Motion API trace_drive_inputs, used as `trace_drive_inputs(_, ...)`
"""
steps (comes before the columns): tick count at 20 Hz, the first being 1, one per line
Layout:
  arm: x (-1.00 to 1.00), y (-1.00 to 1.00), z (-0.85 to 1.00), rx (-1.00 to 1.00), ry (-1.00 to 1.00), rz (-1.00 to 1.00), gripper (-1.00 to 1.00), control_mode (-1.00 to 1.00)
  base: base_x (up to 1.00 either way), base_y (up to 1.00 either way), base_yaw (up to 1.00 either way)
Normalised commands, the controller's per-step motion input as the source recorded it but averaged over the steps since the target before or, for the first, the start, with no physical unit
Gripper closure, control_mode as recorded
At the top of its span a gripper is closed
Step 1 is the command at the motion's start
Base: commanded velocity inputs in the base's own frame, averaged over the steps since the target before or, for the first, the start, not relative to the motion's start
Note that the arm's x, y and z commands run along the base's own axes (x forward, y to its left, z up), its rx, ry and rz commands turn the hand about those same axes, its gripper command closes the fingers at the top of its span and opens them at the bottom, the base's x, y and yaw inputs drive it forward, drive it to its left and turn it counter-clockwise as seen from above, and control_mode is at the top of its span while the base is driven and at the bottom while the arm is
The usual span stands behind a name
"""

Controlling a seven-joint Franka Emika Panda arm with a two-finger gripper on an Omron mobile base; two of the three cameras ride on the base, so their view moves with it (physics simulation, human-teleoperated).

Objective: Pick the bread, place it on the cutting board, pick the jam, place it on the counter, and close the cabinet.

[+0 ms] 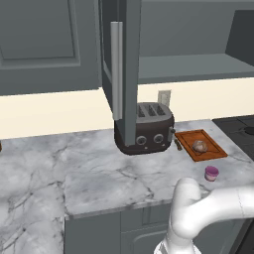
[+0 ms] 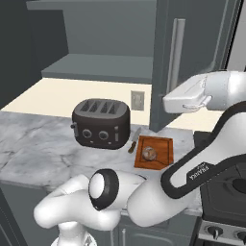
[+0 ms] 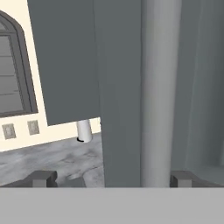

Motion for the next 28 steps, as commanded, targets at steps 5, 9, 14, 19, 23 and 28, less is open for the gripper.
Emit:
trace_drive_inputs(5,0.0,0.4,0.0,0.0,-0.02,-0.11,-1.0,-1.0,0.0,0.0,0.0)
trace_drive_inputs(9,0.0,0.34,0.0,0.0,-0.02,-0.11,-1.0,-1.0,0.0,0.0,0.0)
trace_drive_inputs(14,0.0,0.33,0.0,0.0,-0.05,-0.12,-1.0,-1.0,0.0,0.0,0.0)
trace_drive_inputs(19,0.0,0.3,0.0,0.0,-0.07,-0.13,-1.0,-1.0,0.0,0.0,0.0)
trace_drive_inputs(23,0.0,0.3,0.0,0.0,-0.09,-0.15,-1.0,-1.0,0.0,0.0,0.0)
trace_drive_inputs(28,0.0,0.25,0.0,0.0,-0.09,-0.15,-1.0,-1.0,0.0,0.0,0.0)
